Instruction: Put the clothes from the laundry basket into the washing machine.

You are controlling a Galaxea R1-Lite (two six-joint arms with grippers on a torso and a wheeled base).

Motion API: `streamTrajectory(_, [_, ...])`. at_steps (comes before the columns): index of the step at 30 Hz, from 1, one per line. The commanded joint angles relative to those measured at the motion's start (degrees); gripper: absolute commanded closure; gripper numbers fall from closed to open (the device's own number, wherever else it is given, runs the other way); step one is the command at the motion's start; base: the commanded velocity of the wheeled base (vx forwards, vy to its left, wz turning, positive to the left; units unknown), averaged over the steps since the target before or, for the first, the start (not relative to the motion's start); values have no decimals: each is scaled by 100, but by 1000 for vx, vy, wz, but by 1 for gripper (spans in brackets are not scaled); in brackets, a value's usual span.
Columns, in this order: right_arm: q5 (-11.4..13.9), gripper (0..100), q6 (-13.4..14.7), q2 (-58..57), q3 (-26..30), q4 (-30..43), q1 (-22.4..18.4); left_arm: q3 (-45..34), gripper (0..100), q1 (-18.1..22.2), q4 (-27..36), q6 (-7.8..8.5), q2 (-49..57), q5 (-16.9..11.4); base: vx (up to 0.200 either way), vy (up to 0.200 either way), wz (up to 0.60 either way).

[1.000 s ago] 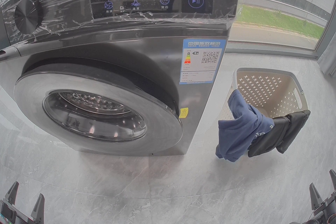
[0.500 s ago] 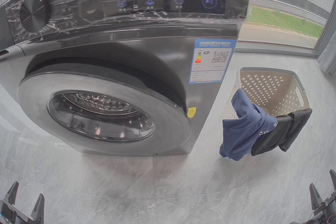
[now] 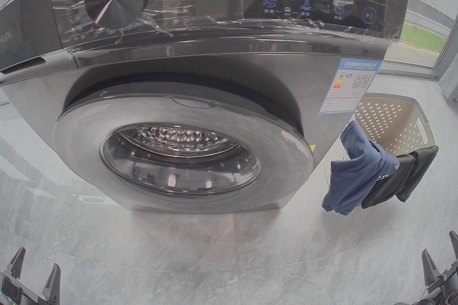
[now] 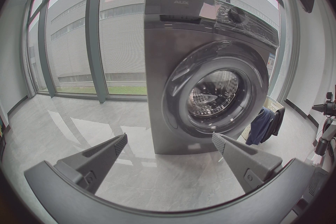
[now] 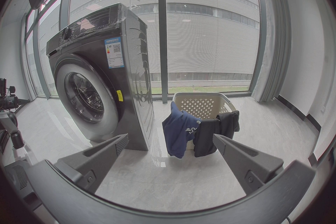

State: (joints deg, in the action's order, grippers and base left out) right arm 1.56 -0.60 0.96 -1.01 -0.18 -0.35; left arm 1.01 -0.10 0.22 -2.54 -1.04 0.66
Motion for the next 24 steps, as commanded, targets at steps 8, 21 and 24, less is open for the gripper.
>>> streamTrajectory(8, [2,0,-2,-70,101,1,0,-84,0,1,-4,-1,42,4,0,50,0])
streamTrajectory(21, [2,0,-2,-70,101,1,0,-84,0,1,4,-1,42,4,0,0,0])
streamTrajectory(24, [2,0,-2,-70,101,1,0,-84,0,1,4,-1,42,4,0,0,0])
